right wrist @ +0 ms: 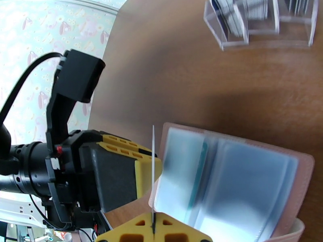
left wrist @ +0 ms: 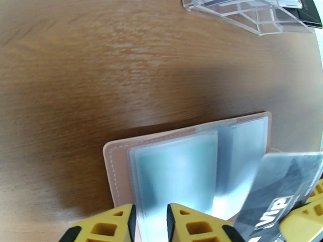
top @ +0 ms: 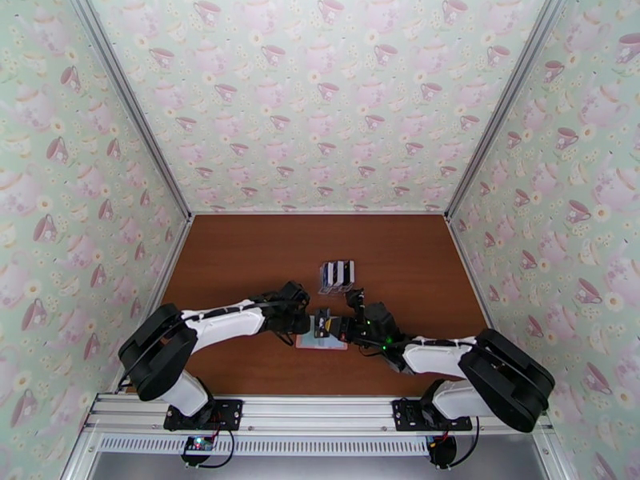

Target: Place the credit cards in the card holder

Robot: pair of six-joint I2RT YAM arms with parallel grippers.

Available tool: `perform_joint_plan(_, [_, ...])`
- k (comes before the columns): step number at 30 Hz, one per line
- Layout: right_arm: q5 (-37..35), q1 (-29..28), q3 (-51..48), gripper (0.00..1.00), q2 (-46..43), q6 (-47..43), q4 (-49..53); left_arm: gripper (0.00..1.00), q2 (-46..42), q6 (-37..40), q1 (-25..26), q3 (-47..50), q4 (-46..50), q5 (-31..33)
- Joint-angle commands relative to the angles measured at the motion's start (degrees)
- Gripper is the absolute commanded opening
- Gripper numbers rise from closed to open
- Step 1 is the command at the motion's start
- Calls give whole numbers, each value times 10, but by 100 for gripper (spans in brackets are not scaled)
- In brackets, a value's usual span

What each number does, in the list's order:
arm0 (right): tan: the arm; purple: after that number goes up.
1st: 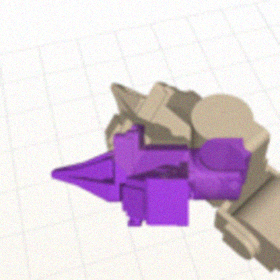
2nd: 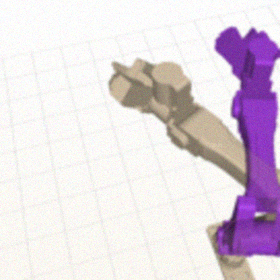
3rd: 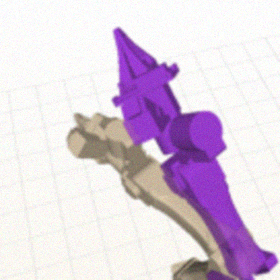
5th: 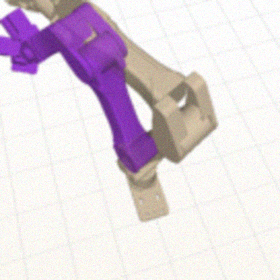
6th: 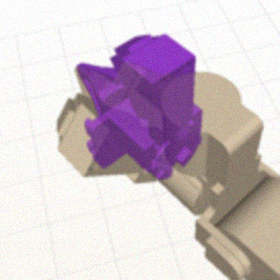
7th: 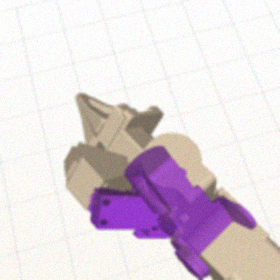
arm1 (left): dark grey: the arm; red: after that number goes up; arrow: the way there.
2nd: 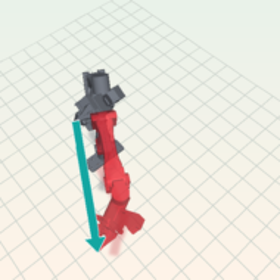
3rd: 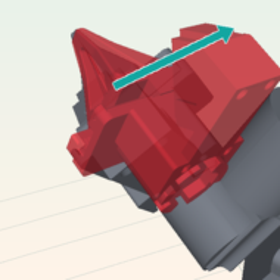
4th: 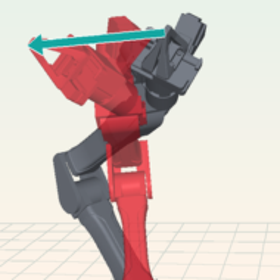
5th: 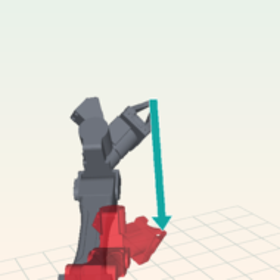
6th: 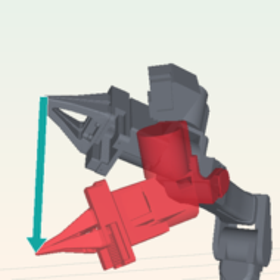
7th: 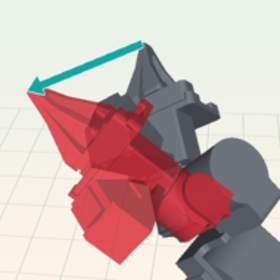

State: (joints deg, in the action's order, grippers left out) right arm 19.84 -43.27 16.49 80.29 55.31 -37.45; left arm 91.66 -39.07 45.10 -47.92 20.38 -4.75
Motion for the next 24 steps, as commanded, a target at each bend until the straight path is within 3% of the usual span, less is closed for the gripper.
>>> perform_joint_plan(1, [3,-6,-19,0,25,21,-73,28,9,-9,3,14,2,11])
perform_joint_plan(9, [-4,-6,-42,0,38,23,-104,25,18,-12,3,29,-7,7])
perform_joint_plan(24, [-6,14,-52,0,-10,-5,-24,25,15,-21,3,45,-10,4])
